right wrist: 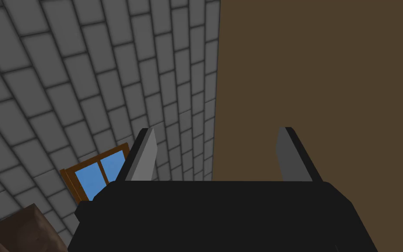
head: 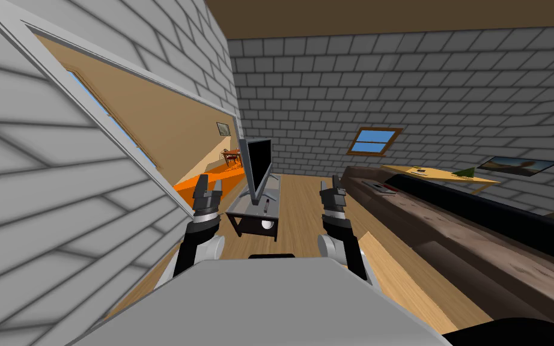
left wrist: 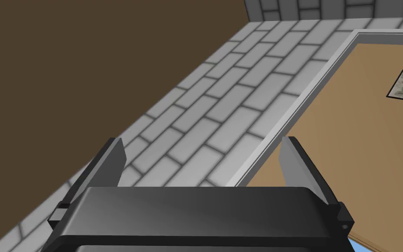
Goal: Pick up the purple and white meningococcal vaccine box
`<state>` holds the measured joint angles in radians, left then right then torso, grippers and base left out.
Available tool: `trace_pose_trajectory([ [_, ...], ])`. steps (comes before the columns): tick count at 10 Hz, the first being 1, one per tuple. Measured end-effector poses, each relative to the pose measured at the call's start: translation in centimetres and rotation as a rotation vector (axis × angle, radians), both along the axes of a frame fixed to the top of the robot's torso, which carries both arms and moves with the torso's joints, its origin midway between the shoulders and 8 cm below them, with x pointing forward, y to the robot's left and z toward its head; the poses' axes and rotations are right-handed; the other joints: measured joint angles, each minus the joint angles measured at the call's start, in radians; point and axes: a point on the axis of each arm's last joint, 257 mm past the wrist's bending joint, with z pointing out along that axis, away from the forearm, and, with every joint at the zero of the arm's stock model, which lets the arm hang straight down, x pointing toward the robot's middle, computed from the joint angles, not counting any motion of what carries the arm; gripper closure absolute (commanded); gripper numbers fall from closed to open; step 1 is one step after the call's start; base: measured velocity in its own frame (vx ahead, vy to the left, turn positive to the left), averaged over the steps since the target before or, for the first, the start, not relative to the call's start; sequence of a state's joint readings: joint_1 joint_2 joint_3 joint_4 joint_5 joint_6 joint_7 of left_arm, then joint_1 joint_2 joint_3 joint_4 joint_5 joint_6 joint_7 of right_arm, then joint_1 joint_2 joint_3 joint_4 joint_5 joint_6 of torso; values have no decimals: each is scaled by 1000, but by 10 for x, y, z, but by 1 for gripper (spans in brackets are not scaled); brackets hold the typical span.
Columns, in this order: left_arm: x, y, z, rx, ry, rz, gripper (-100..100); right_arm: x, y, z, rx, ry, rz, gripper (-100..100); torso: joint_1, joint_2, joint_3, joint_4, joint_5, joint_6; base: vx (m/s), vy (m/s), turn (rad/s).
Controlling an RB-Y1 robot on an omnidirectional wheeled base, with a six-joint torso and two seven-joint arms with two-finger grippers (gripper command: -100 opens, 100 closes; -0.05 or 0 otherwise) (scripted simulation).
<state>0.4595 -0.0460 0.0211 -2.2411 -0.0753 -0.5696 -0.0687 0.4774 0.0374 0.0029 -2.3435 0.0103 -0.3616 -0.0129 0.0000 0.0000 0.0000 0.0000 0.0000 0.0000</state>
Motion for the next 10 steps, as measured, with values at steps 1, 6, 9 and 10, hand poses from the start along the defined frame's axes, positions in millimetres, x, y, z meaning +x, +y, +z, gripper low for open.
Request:
trace_pose_trajectory([
  [1,2,-1,-4,18,16,-5,-100,0,0,0,0,0,0,0,-1,0,0,0,0,0,-4,-52,49],
  [6,19,4,-60,145,211,-17,-100,0,0,0,0,0,0,0,-10,-1,-1,0,-2,0,12,-126,43],
  [9,19,6,-100,214,337,-22,-100,0,0,0,0,0,0,0,-7,-1,-1,0,-2,0,27,-112,24],
  [10,22,14,-120,240,394,-20,-100,0,0,0,0,0,0,0,-8,-3,-2,-1,-2,0,65,-193,14],
])
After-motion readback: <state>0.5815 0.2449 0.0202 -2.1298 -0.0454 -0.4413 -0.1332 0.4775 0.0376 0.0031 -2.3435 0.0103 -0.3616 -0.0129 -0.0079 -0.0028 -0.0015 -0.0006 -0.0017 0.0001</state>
